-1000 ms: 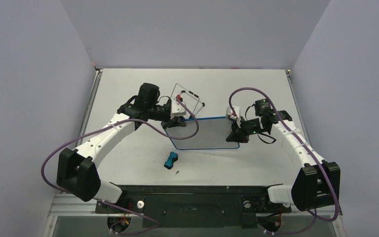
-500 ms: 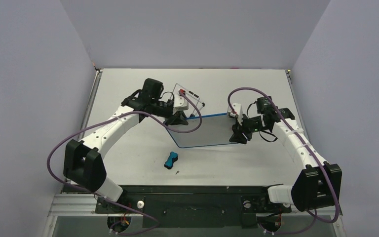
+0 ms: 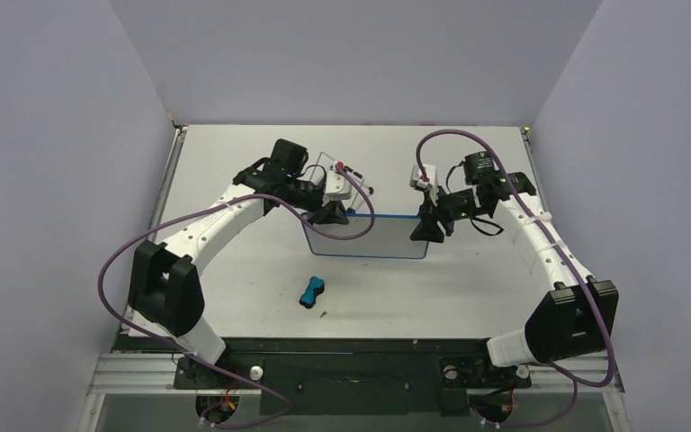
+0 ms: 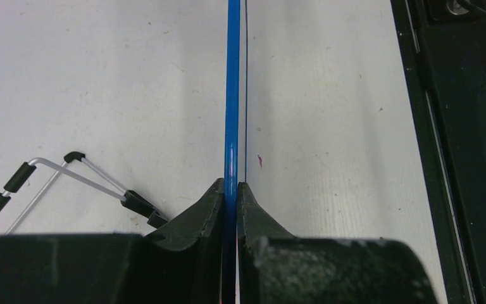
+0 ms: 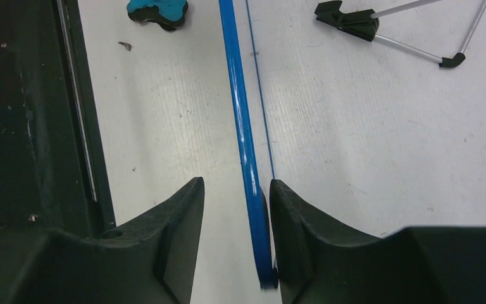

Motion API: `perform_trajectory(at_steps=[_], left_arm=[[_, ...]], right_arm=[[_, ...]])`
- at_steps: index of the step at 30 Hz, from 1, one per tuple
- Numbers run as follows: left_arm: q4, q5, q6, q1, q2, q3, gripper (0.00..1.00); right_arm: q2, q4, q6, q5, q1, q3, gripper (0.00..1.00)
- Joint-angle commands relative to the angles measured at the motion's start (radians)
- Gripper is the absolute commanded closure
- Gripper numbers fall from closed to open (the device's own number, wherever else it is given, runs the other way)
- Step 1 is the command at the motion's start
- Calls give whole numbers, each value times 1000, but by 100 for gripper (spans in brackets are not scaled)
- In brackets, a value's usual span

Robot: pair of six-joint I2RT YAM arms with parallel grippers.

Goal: Erase the whiteboard
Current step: Adjust the whiteboard at the center of the board.

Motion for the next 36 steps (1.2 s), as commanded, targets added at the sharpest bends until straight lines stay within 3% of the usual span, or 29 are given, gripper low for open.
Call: perform_trajectory(at_steps=[1,13,17,20,22,24,25,27,31,33,36], left_arm=[[-13,-14,56,6,31,26,100],[-9,-25,60,-33,72,51,100],[13,-25,48,-34,69,43,100],[63,-17,10,-33,59,24,100],[129,-3,-60,-32,45,0,100],[247,10,-149,-25,15,-39,86],[349,20,-236,-22,2,-77,73],[532,26,-389,-6,-74,-145,67],[911,34,-658,52,-201,-273,63],[1011,13,-733,76,-271,-321,61],[1025,-97,-757,94,-370,-375,60]], right_arm=[[22,-18,14,6,24,66,62],[162,-55,143,215,149,221,66],[199,-77,154,253,176,264,77],[200,-75,151,272,191,257,99],[193,-69,147,284,192,247,100],[179,-49,152,303,193,231,100],[172,-39,168,321,192,217,100],[140,-4,190,350,192,188,100],[105,47,218,375,179,135,100],[93,78,236,375,168,109,100],[69,117,264,376,151,56,100]])
